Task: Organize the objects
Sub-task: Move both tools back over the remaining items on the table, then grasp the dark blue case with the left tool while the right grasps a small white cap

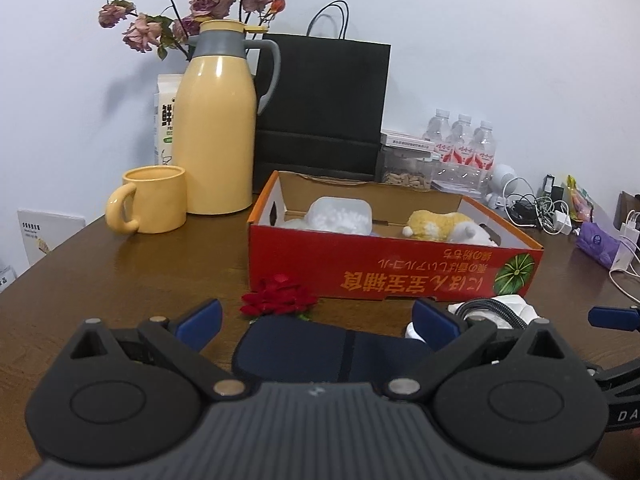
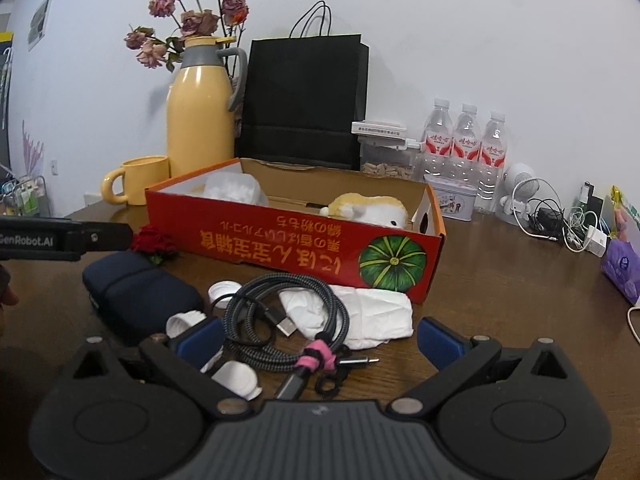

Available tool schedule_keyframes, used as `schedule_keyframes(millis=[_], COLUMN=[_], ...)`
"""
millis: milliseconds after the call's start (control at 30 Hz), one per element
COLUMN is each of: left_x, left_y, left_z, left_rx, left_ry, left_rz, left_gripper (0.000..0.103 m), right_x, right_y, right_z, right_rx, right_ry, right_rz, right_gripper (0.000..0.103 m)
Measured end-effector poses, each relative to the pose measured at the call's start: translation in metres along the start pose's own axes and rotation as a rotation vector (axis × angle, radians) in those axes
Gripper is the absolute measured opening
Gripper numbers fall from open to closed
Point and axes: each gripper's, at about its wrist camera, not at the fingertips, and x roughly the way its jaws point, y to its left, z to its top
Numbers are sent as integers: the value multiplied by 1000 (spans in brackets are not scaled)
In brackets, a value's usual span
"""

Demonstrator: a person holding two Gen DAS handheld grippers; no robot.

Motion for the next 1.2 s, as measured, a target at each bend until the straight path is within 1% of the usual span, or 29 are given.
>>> schedule_keyframes(millis=[333,433,500,567,600,633,667,700,767,833,967,1100,1133,1200], left_x=[-7,-8,-9,-10,-10,-10,-10,-10,-11,-11,-10,-9,-9,-8], left_y=[4,5,5,6,6,6,7,7,7,7,7,7,7,6], left_z=[-6,-7,-8,-9,-9,-9,-10,-10,-10,-11,-12,-13,-13,-13], left_rx=[2,4,5,4,3,2,1,1,2,3,0,-1,0,1], left_ry=[5,10,15,17,18,19,20,22,24,27,31,38,40,43], left_rz=[1,-2,-5,-8,-9,-10,-12,-14,-16,-18,-23,-24,-23,-23], left_gripper=[103,103,103,103,103,103,103,103,103,103,103,103,103,103], right_x=[-5,-6,-8,-9,-8,-8,-7,-6,-5,-2,6,10,10,10], right_y=[9,13,17,21,22,23,25,27,31,33,38,35,35,34], right_z=[-7,-9,-10,-10,-10,-11,-11,-11,-11,-12,-11,-9,-9,-9], right_rx=[-12,-28,-45,-60,-66,-72,-79,-85,-102,-109,-116,-80,-73,-68], right_ry=[26,32,32,38,46,53,61,67,81,101,139,150,151,151], right_rz=[1,12,30,43,52,60,69,77,90,105,123,145,153,157], right_gripper=[103,103,97,75,69,59,54,53,47,44,33,31,29,28])
